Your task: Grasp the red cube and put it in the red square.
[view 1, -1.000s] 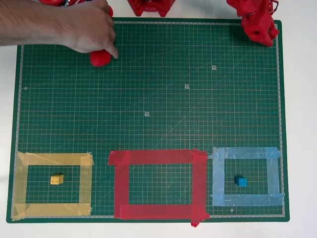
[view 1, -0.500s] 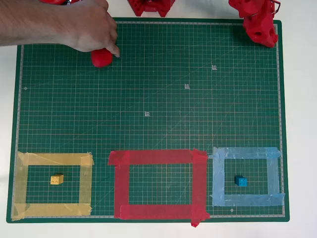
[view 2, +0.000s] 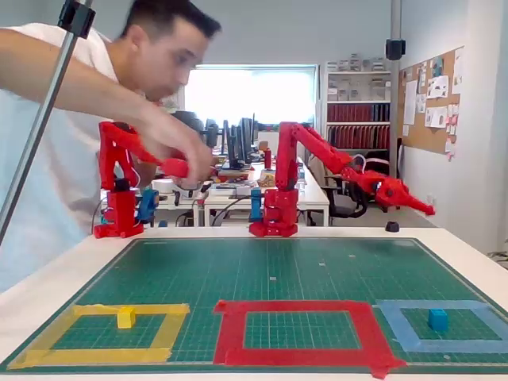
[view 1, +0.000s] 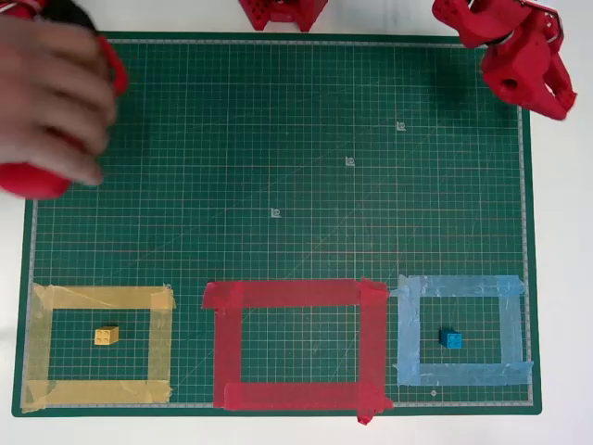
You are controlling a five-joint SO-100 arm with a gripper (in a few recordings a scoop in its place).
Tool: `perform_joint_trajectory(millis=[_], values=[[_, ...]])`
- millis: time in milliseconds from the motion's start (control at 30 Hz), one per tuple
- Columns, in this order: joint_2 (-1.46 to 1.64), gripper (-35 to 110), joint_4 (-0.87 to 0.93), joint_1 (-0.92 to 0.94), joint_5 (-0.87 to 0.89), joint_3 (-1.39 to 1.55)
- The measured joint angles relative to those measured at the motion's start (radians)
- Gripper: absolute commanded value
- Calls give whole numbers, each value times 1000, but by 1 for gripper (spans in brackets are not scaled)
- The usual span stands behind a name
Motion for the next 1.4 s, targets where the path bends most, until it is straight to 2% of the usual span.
perform_joint_trajectory(millis=[367, 633, 833, 1100, 1400], values=[[66, -1, 12, 538, 3, -29], [8, -1, 75, 795, 9, -6], [-173, -1, 75, 919, 9, -130], [-534, -1, 75, 1012, 83, -514], [-733, -1, 94, 1039, 173, -699]])
